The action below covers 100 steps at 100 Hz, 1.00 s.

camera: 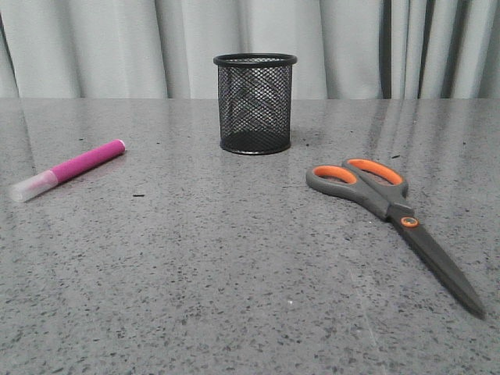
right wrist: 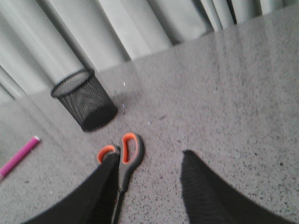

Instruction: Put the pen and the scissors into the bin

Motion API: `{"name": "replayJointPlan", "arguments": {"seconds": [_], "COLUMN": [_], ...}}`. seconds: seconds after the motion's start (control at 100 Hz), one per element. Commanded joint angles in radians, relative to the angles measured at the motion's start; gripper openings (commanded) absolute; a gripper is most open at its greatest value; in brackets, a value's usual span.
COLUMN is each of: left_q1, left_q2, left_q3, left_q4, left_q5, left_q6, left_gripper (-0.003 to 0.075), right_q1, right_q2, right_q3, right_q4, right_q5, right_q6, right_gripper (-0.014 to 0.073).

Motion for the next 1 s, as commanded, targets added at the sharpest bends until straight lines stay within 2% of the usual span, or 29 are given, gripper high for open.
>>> {"name": "replayJointPlan", "arguments": {"seconds": [0.0,0.18,0.46,0.69,0.99], "left_q1": [-0.019,-0.035,-0.158,-0.175,-0.175], "left_q2": [0.156,0.478,0.917,1.163,1.231], "left_q3": [-0.162,-0.393,-0.683,-0.804,-0.806], "left_q4": [0.071,0.062,0.062,0.076,0.135], "left_q5": [0.094,0.355,0.542,0.588,0.496], "left_q6": [0.009,0.009,-0.007,-0.05,-0.057], "left_gripper": [0.0333,0.0333,0.0333,0.0333,0.0333], "right_q1": [-0.005,-0.005,-0.005,-0.005,-0.005], "right_q2": [0.089,0.186,0.207,0.207,0.207], "right_q3": [-0.074,-0.111,-0.111,-0.111,-0.111], "right_q4": [-0.004,-0.004,-0.028,-0.042,-0.042], "right_q5": [-0.03,-0.034,-0.03,0.016,0.061], "right_q6": [-0.026,-0.026,-0.026,-0.026,-0.026], "right_gripper": [0.0357,0.0353,0.0353,0.0353,0.0353]}}
